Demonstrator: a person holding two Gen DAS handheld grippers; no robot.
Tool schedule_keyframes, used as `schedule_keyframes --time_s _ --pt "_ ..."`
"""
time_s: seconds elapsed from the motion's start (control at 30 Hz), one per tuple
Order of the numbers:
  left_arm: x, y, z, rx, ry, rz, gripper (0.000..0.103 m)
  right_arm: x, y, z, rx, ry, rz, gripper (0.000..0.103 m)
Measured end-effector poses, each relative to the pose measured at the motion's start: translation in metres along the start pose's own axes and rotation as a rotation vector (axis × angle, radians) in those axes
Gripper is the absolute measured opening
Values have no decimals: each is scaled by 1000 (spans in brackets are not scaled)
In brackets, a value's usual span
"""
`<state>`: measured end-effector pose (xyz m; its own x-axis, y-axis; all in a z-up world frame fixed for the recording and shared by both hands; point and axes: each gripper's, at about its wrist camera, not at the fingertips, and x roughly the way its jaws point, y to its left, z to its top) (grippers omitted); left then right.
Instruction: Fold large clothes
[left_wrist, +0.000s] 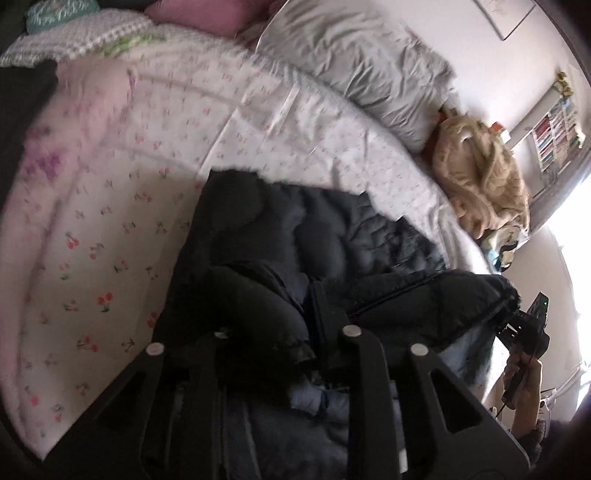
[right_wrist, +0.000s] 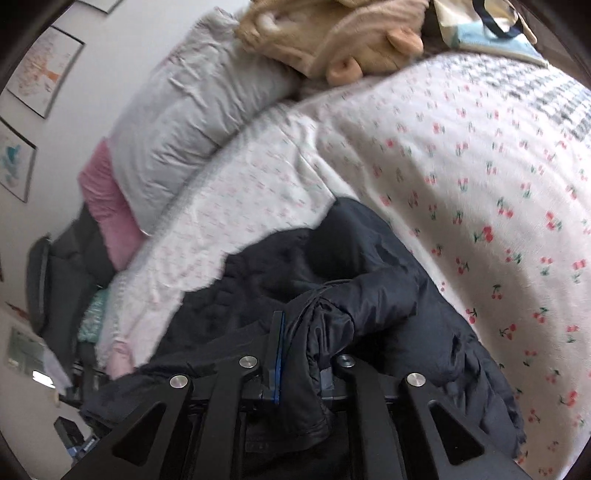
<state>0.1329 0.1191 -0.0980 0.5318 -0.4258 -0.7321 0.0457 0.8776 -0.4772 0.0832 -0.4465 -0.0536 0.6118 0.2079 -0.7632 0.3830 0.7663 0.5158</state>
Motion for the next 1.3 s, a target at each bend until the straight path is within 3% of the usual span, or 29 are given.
schedule_keyframes --time_s 0.23,0.33,0.4,0.47,0.53,0.6,0.77,0.9,1.07,1.17,1.3 --pt "30 3 4 -11 50 14 37 29 5 -1 -108 48 -88 20" --pt "25 -5 5 -13 63 27 51 27 12 -2 -170 48 -105 24" --pt "19 -9 5 -6 59 18 65 16 16 -3 -193 43 -94 33" --pt "13 -12 4 -8 70 4 84 4 19 -5 -205 31 -72 70" --pt "5 -16 1 -7 59 5 94 -11 24 -9 -234 7 -64 81" --pt "-6 -22 -3 25 42 39 101 -27 33 -16 -300 -21 -104 81" --pt "-36 -42 -18 147 13 94 102 -63 55 -27 -385 -61 -114 82" --pt "-41 -61 -35 292 51 126 102 -82 76 -42 -470 -37 -73 84" --pt "-27 -78 -52 379 143 110 102 -71 103 -73 -619 79 -101 84" --pt "-12 -86 -57 378 226 76 102 -43 118 -90 -673 196 -104 84" --pt "12 -101 -61 422 293 89 102 0 138 -110 -744 319 -134 84"
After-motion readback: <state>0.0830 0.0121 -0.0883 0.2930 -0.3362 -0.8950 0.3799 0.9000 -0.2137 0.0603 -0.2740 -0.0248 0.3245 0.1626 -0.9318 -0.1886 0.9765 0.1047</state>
